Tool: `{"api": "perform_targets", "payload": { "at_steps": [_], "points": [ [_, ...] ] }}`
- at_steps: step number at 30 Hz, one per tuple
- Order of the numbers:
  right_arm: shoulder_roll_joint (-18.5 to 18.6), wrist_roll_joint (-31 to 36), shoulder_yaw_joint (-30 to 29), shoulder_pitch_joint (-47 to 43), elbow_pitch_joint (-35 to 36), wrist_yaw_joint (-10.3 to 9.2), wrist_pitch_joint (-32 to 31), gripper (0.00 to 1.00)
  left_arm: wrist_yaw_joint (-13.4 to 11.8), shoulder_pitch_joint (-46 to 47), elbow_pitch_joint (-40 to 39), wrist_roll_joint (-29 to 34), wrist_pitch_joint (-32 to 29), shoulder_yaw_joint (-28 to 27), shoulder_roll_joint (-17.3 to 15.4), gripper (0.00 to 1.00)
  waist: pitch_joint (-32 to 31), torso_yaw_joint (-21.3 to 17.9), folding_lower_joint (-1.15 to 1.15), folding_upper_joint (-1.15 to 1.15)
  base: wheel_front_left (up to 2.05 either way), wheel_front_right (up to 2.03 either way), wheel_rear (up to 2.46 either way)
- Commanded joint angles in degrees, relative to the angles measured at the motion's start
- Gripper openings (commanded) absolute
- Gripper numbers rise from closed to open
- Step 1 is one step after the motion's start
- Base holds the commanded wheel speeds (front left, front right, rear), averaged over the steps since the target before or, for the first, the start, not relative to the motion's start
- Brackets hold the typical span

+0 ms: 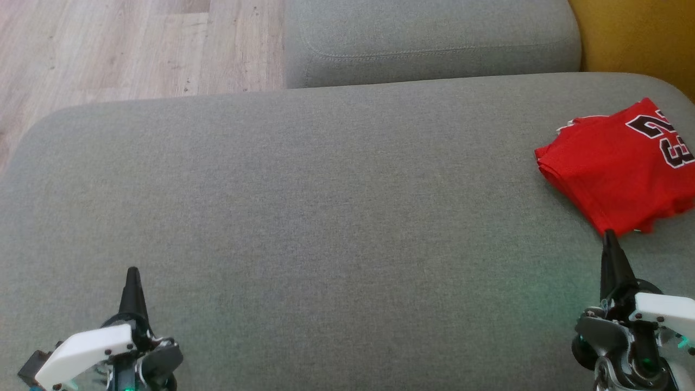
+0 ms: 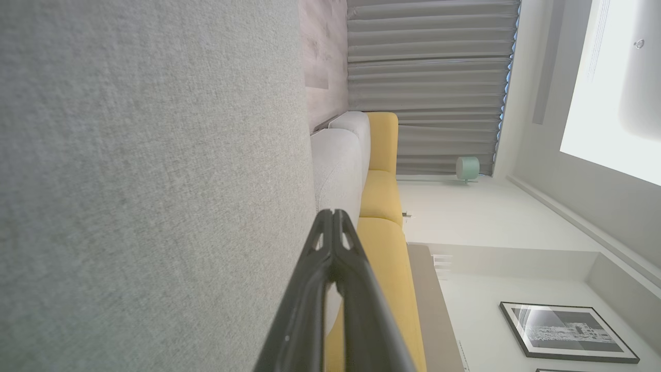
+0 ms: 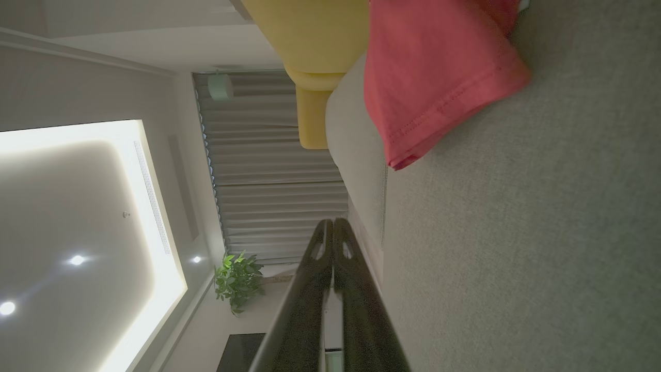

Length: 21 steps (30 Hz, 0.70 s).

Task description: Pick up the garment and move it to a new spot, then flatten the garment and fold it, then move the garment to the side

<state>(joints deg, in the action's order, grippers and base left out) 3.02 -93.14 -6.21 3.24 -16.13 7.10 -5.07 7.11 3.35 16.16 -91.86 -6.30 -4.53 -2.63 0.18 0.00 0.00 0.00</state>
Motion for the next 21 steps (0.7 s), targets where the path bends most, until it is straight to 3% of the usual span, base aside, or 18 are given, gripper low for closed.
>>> {"api": "perform_targets", "payload": {
  "at_steps": [1,21],
  "points": [
    [0.8,-0.1,1.0,2.8,2.2,0.39,-0.3,0.00,0.4,2.9,-2.1,-0.3,-0.2,-2.0,-0.2,0.00,0.0,0.0,0.00,0.00,0.00,0.00,0.00],
    [0.6,0.1,0.7,2.8,2.2,0.39,-0.6,0.00,0.4,2.8,-2.1,-0.3,-0.2,-2.0,-0.2,0.00,0.0,0.0,0.00,0.00,0.00,0.00,0.00]
  ]
}}
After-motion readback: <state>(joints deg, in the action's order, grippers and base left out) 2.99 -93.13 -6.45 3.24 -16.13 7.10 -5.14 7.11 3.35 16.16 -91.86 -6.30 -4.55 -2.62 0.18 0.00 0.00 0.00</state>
